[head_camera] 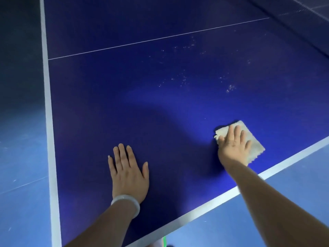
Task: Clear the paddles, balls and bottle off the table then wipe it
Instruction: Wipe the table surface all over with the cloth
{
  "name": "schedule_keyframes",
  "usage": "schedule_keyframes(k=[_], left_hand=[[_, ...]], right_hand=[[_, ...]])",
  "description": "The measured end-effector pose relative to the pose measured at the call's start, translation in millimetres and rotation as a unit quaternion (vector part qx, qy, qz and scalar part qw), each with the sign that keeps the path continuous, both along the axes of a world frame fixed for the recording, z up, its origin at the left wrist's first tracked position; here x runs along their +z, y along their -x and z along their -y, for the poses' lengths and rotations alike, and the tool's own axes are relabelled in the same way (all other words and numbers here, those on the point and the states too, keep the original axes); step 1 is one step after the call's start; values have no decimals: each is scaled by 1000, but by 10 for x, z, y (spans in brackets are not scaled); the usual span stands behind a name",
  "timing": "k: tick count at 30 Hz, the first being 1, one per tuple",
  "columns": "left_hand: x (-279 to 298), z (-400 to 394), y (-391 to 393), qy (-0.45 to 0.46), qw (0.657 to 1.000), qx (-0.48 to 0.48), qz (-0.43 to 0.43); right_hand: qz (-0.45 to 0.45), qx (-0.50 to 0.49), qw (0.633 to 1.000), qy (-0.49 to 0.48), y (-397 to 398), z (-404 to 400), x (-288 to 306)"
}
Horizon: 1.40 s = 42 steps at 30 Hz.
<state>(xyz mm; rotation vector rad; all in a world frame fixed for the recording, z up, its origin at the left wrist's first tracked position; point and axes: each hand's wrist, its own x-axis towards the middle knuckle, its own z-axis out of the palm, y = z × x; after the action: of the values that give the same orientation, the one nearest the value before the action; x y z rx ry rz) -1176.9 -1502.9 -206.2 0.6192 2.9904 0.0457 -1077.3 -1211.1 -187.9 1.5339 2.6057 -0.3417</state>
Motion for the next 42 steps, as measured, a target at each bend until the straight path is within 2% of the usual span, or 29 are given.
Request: schedule_keyframes(k=[2, 4, 6, 8, 10, 14, 20, 23, 27, 31, 33, 36, 38, 40, 42], left_hand=[[-1, -5, 1, 1, 1000, 1, 1], [8, -3, -1, 1, 1000, 2, 4], [32, -9, 1, -1, 1000, 5, 7], [61, -26, 2, 1, 1000, 5, 12], [82, -32, -1, 1, 1000, 1, 16], [125, -46, 9, -30, 999, 9, 34], [280, -727, -232, -109, 991, -62, 55], [313, -1191, -462, -100, 990, -3, 102], [259, -1503, -601, -87, 990, 65, 93], [178, -1546, -628, -54, 994, 75, 66], [153, -1564, -643, -37, 994, 83, 64], [96, -1595, -666, -27, 994, 89, 49], [83, -1601, -673, -23, 995, 91, 43], [78, -1601, -672, -22, 995, 90, 35], [80, -1612, -665, -26, 995, 90, 24]], right_hand=[[-5, 26, 998, -50, 112, 432, -17], [-22, 155, 986, -58, 176, 971, -30], [-28, 317, 947, -35, 86, 1341, -42], [-35, 392, 919, -23, -73, 1304, -49], [-20, 381, 924, -33, -267, 1057, -51], [41, 275, 960, -42, -641, 598, 3], [24, 248, 968, -31, -720, 523, 42], [13, 265, 964, -32, -741, 498, 52], [-22, 302, 953, -23, -762, 408, 10], [-25, 425, 905, 4, -1014, -58, -3], [-24, 454, 891, 0, -1214, -449, -6], [-21, 398, 917, -8, -1398, -1146, -33], [-7, 286, 958, -4, -1330, -1507, -50], [-6, 148, 989, -26, -1133, -1583, -60], [-17, 87, 995, -41, -884, -1390, -56]])
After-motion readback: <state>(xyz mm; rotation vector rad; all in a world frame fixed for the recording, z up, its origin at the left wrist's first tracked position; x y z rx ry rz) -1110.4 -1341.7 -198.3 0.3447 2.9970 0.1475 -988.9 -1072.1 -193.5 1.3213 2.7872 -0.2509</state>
